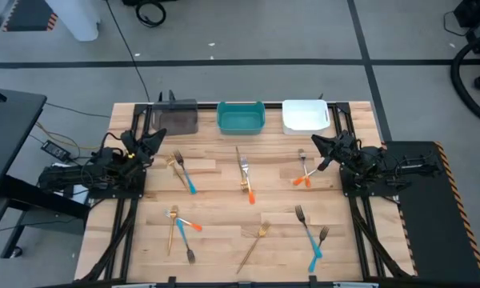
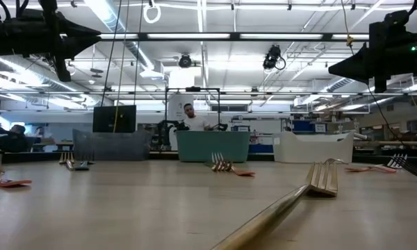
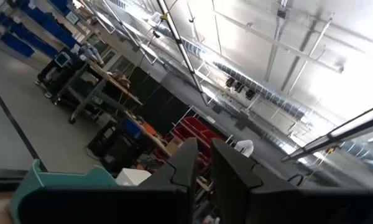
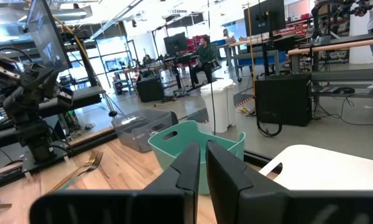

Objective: Sort silverware by color (type)
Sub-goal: Put the orange fork into the white bin

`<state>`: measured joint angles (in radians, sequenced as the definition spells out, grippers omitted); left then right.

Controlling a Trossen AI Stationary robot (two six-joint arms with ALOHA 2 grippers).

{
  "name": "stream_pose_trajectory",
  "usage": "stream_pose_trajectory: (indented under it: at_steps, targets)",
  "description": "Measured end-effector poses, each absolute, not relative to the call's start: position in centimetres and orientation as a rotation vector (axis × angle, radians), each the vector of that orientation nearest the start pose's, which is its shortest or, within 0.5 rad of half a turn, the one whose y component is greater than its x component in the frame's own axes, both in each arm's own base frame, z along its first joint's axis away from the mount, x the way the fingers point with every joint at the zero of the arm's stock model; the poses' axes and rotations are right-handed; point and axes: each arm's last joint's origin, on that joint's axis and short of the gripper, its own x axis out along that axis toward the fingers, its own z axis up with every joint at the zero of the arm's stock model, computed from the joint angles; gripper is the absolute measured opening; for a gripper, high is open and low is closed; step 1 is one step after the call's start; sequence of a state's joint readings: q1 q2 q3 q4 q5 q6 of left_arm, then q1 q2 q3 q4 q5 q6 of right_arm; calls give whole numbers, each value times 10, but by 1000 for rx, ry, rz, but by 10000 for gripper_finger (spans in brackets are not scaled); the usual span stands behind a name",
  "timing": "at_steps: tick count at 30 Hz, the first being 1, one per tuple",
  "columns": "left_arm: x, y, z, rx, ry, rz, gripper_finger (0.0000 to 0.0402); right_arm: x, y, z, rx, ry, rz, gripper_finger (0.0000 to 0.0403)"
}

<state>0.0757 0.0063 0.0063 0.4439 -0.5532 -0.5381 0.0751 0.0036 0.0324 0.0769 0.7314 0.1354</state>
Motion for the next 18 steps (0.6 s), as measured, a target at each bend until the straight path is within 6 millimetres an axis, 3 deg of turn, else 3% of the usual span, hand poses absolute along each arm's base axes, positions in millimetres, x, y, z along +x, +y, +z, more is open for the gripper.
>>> stream_pose_trajectory:
  at_steps: [12, 18]
  targets:
    - [82, 24, 203, -616, -608, 597, 53, 89, -13, 182, 184, -161, -647, 34]
    - [81, 24, 204, -661, -633, 581, 53, 88, -13, 187, 314, -250, -638, 34]
